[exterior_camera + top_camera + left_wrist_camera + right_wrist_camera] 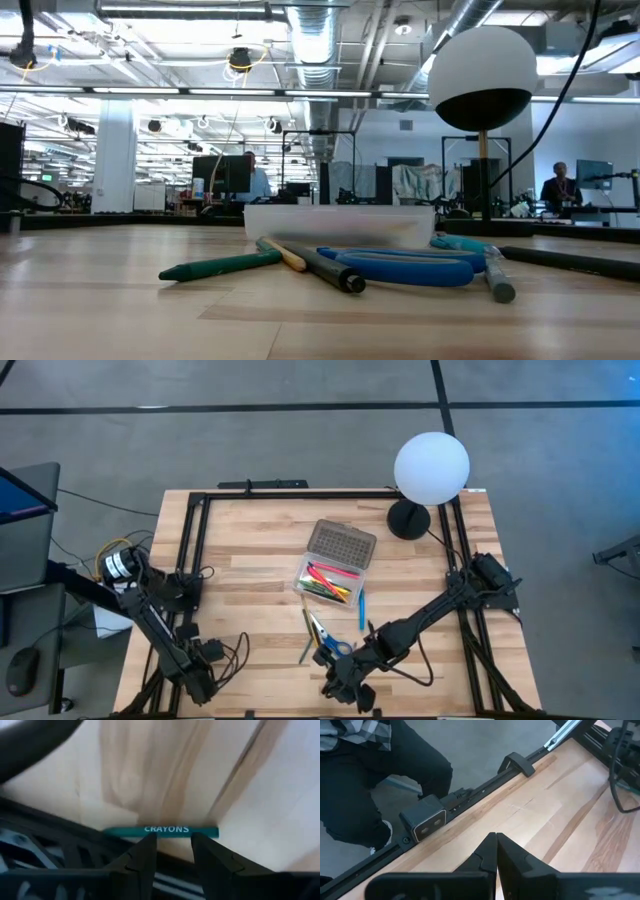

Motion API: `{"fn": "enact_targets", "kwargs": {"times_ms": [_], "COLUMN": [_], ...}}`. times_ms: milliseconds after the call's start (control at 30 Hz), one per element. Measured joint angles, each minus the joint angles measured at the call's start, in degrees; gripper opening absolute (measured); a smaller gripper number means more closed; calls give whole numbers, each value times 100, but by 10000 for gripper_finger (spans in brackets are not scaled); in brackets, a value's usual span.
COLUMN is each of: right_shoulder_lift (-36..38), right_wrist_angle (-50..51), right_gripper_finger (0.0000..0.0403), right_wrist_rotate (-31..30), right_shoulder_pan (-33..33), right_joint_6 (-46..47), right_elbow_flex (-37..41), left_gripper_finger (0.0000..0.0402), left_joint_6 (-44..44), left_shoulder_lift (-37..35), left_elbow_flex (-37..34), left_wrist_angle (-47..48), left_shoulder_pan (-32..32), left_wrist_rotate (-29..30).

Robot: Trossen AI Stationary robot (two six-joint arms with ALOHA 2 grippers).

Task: Pick & place school supplies into a supply box
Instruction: Put the green crayon into the gray supply box

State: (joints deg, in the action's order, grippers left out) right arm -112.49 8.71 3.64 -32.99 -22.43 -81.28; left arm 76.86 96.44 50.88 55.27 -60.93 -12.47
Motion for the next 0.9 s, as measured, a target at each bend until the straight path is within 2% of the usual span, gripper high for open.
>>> {"fn": "enact_targets", "kwargs": {"times_ms": [67, 167, 500, 900], "right_shoulder_lift": [0, 0, 0, 0], "right_wrist_angle": [20, 26, 28, 31], "right_gripper_finger": [0, 0, 0, 0], "right_wrist_rotate": [-4, -2, -2, -1], "right_shoulder_pan": [-22, -30, 13, 13], "right_joint_6": [0, -4, 2, 11], "right_elbow_flex": [0, 0, 0, 0], "left_gripper_finger": [123, 123, 123, 123], "left_joint_6": [43, 225, -140, -58], "left_shoulder_lift": [-15, -7, 3, 7], "left_elbow_flex": [-164, -265, -180, -198], "left_wrist_angle": [-214, -289, -239, -654], "left_shoulder_pan": [-20, -21, -26, -13], "left_wrist_rotate": [-273, -280, 688, 652]}}
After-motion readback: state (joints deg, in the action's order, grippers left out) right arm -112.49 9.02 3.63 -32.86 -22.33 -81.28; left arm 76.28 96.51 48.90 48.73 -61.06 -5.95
